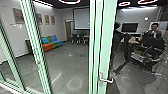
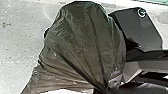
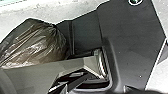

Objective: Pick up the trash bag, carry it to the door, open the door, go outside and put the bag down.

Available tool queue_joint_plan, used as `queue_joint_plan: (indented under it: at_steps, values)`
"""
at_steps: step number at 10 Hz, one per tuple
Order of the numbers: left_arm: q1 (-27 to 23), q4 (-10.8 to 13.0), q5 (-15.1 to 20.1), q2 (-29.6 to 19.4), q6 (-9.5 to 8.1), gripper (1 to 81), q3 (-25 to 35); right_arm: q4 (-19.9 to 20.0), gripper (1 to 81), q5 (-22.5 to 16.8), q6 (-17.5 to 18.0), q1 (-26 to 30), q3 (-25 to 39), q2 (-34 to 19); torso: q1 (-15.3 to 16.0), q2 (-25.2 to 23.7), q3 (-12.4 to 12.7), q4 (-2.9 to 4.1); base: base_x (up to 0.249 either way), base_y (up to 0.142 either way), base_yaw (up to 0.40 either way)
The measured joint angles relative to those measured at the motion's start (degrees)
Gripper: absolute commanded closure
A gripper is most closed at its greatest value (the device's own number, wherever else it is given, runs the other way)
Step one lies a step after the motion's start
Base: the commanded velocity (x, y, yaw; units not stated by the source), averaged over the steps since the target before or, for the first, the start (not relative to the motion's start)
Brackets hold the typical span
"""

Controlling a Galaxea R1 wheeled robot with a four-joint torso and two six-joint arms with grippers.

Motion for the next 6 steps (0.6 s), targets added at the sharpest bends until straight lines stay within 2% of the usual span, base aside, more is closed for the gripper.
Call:
queue_joint_plan:
  at_steps: [6]
  values:
    - [0.02,-0.04,-0.13,0.02,-0.46,81.1,-0.18,0.13,1.0,-0.2,0.0,0.02,0.0,0.02,-0.02,0.0,0.0,0.0,0.0,0.0,0.0]
